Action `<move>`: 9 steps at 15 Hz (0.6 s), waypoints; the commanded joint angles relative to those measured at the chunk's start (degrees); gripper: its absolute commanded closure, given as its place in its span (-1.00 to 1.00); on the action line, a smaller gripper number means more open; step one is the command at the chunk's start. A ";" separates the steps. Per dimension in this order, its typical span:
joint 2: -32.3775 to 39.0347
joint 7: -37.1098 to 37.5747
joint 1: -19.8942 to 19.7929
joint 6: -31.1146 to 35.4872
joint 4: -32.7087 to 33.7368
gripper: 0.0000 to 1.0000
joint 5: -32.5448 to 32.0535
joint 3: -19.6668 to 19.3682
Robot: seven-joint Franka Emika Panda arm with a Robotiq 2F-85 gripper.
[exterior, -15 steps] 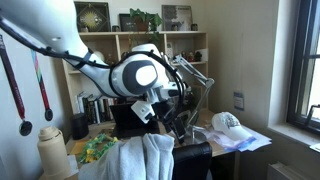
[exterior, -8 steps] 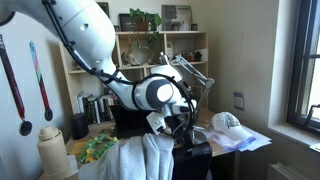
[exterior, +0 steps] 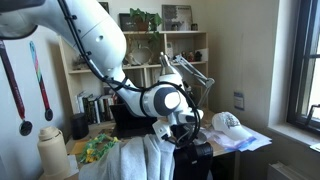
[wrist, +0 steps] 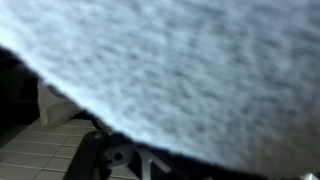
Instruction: Pull out the chair, put the jersey on the chair then close the laptop.
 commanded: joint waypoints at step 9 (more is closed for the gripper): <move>5.52 0.50 -2.08 -6.52 9.13 -1.00 4.53 -5.46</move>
